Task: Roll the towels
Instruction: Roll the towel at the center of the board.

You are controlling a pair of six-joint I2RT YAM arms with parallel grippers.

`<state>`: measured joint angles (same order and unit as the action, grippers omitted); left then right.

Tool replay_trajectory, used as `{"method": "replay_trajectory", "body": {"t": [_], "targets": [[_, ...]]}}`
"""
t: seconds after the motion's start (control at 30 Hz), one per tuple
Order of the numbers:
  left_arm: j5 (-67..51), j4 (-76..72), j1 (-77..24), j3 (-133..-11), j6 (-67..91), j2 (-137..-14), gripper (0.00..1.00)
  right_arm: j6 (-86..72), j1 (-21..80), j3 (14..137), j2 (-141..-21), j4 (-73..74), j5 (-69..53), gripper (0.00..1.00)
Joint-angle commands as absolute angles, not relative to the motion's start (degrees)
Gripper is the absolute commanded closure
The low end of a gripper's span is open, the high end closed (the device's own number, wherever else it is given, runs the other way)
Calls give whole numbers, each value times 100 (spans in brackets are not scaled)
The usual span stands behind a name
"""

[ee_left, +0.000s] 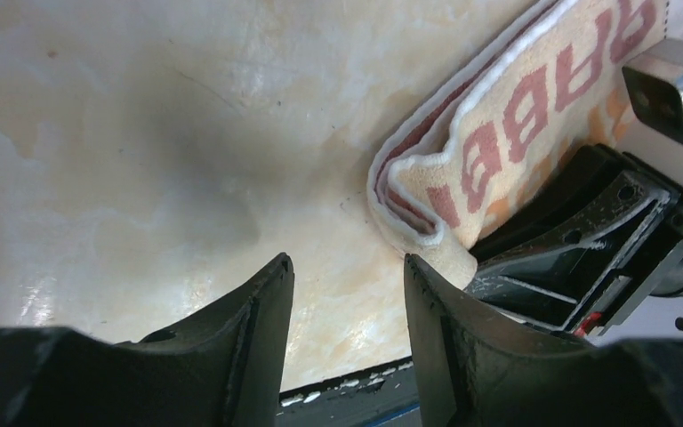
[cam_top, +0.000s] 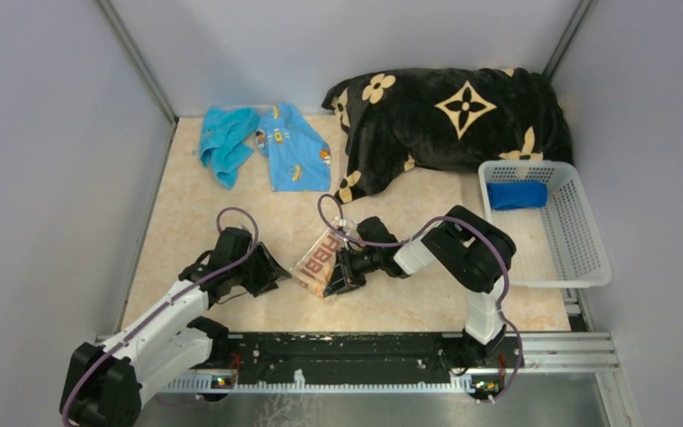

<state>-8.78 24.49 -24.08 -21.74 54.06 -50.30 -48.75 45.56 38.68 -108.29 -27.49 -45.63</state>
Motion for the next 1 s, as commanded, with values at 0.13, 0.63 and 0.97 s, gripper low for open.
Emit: {"method": "replay_trajectory", "body": {"t": [0.13, 0.63, 0.97], "targets": [[-1252, 1813, -2708, -2160, 5338, -5420, 46, -4731, 4531, 4019, -11034, -2369, -4290, 91], [-643, 1028, -3000, -2338, 5361, -7013, 51, -3007, 5006, 5042, -9850, 324, -2895, 63], [-586, 901, -3149, -2336, 5343, -7528, 51, -1761, 6103, 5941, -8747, 2016, -52, 59]]}}
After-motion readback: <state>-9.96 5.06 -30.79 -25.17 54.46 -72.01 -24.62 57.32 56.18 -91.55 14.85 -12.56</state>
